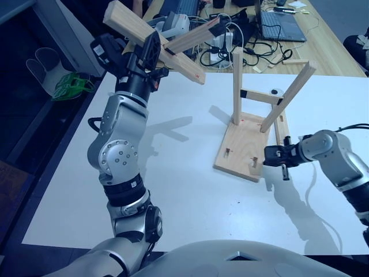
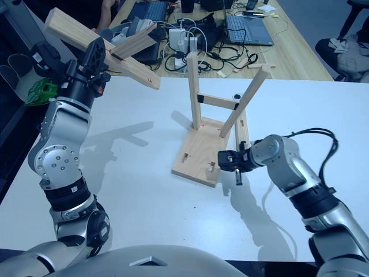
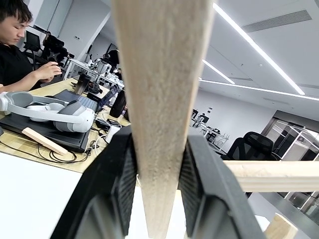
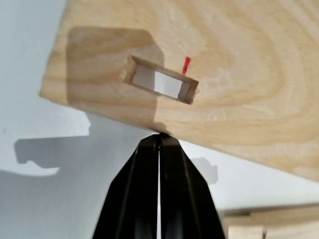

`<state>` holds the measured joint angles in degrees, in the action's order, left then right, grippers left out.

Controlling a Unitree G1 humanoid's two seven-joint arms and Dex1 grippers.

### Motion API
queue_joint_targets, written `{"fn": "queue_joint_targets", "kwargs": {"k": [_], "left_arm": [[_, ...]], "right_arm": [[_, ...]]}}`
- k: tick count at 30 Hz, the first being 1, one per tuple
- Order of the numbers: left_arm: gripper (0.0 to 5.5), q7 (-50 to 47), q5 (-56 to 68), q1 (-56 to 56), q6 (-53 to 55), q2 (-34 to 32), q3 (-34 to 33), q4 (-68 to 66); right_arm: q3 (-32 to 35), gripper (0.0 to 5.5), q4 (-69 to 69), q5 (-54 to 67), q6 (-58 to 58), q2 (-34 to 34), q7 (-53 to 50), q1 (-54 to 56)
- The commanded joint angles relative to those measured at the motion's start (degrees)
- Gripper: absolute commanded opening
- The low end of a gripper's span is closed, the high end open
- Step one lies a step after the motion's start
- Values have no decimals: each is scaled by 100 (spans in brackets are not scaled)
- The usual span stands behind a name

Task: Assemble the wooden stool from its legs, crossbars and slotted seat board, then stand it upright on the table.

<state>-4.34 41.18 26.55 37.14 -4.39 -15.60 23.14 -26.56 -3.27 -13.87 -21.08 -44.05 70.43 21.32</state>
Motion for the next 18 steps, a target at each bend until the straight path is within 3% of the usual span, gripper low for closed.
{"fn": "queue_joint_targets", "kwargs": {"k": [1, 7, 14, 18], "left_arm": [[103, 202, 96, 98, 185, -305, 7, -74], [103, 1544, 549, -363, 994, -1266, 322, -112], [103, 2503, 51, -1034, 816, -1763, 1060, -86], [103, 2608, -700, -881, 326, -1724, 1504, -514]], "right_arm": [[-152, 0, 277, -108, -130, 510, -358, 251], [204, 0, 136, 163, -358, 702, -666, 122], [2516, 0, -1099, 2050, -2073, 588, -850, -992], [3172, 0, -1788, 2839, -2867, 747, -1154, -1606]]}}
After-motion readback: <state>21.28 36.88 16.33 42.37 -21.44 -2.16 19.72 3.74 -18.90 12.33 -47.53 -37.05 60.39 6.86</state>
